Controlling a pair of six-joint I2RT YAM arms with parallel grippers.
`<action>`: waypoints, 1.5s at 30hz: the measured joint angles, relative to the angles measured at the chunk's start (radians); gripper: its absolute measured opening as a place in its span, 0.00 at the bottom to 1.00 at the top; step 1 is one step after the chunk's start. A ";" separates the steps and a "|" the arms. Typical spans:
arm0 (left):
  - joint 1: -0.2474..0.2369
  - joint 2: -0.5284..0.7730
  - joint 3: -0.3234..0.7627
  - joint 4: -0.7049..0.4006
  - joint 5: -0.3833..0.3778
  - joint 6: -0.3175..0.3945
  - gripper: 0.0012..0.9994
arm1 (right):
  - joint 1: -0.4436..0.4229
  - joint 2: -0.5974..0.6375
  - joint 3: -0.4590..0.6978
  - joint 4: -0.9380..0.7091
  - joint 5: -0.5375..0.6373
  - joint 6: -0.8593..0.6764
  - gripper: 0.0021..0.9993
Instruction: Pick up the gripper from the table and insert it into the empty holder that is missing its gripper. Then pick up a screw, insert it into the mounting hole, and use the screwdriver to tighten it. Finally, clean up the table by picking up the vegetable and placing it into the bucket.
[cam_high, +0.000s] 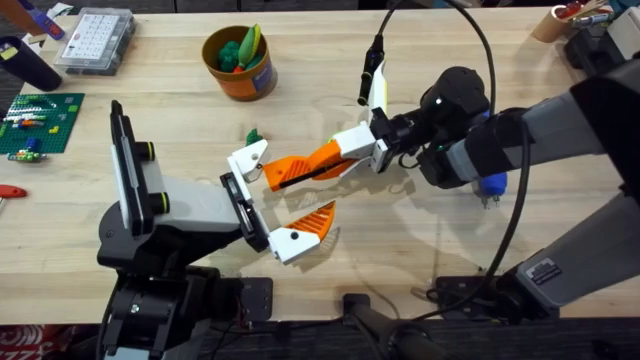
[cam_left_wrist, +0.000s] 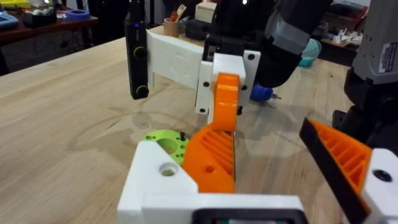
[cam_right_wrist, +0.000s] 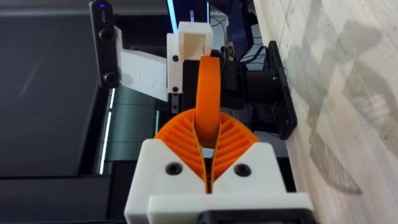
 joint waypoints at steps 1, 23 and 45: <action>0.000 0.005 0.003 -0.005 -0.002 0.000 0.99 | 0.000 0.000 0.000 -0.003 0.000 0.001 0.02; 0.000 0.005 0.004 -0.012 0.000 0.000 0.99 | -0.001 0.000 0.001 0.020 -0.005 0.020 0.02; 0.000 0.005 0.004 -0.012 0.000 0.000 0.99 | -0.001 0.000 0.061 0.021 -0.055 0.028 0.02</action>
